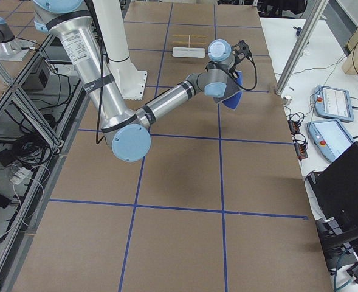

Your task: Hang towel on rack

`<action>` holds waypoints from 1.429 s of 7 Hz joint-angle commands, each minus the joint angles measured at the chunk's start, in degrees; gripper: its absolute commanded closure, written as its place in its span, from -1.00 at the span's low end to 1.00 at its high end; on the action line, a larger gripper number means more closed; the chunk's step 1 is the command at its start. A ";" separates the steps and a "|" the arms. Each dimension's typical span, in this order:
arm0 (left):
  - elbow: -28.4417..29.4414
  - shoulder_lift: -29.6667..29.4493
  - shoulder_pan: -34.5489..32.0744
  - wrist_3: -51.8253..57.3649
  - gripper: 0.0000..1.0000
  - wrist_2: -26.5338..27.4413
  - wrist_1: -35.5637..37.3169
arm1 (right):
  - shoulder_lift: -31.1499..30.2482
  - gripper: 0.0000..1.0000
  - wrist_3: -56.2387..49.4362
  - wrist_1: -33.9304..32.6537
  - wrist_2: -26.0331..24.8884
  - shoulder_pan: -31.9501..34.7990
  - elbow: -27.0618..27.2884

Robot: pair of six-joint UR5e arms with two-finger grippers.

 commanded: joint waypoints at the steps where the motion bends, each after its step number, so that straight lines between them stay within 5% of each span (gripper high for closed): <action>1: 0.13 -7.53 9.00 -0.28 -0.96 2.62 -3.39 | 4.89 1.00 8.52 -12.47 -10.43 -7.02 4.98; 2: 0.04 -9.04 10.51 -0.28 -0.96 3.07 -5.14 | 6.57 1.00 8.80 -20.91 -14.91 -10.62 8.33; 5: 0.56 -14.93 18.15 -0.28 -0.96 7.96 -5.15 | 12.54 1.00 20.29 -28.09 -27.32 -18.98 8.54; 7: 1.09 -18.18 23.16 -0.28 -0.94 15.01 -5.07 | 15.71 1.00 29.08 -32.14 -28.93 -20.93 8.36; 10: 2.93 -21.45 25.46 -0.46 -0.68 15.03 -9.08 | 17.30 1.00 31.30 -32.60 -29.11 -21.47 8.18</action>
